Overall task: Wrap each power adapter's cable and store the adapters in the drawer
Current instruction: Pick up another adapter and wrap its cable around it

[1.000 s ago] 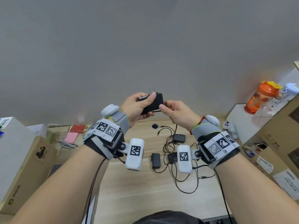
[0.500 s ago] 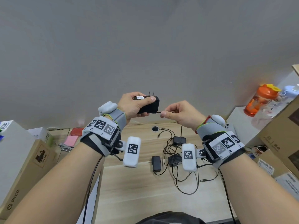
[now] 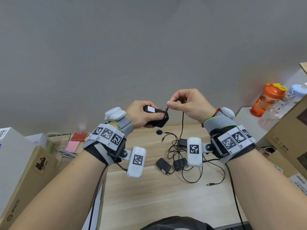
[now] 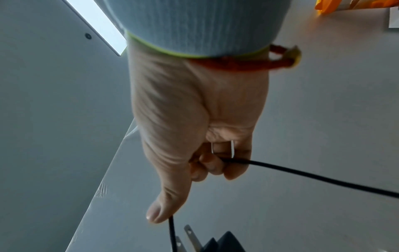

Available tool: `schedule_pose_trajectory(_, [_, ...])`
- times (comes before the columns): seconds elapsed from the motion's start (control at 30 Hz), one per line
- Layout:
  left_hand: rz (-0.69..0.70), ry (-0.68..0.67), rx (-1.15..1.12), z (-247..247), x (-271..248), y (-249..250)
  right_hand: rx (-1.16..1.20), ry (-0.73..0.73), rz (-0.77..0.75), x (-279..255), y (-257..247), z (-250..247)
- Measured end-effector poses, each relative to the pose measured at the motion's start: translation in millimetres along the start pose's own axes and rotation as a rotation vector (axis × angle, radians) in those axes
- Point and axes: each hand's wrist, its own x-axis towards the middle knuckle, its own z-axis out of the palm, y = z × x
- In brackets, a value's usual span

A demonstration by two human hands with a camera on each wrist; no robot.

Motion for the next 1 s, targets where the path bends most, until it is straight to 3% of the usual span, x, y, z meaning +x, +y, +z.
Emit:
schedule_pose_trajectory(0.2, [0.004, -0.130, -0.066, 1, -6, 8, -0.019, 0.049, 0.005, 4, 9, 5])
schedule_pose_trajectory(0.33, [0.027, -0.133, -0.176, 2, -6, 12, 0.014, 0.060, 0.059, 2, 22, 13])
schedule_pose_trajectory(0.47, [0.041, -0.080, -0.317, 3, 0, 14, 0.041, 0.068, 0.130, -2, 31, 27])
schedule_pose_trajectory(0.67, [0.054, 0.124, -0.428, -3, 10, 12, -0.007, -0.117, 0.159, -11, 35, 43])
schedule_pose_trajectory(0.83, [0.074, 0.240, -0.364, -12, 18, 3, -0.120, -0.172, 0.115, -15, 19, 47])
schedule_pose_trajectory(1.0, [0.093, 0.262, -0.225, -17, 19, -11, -0.114, -0.112, 0.066, -13, 0, 36])
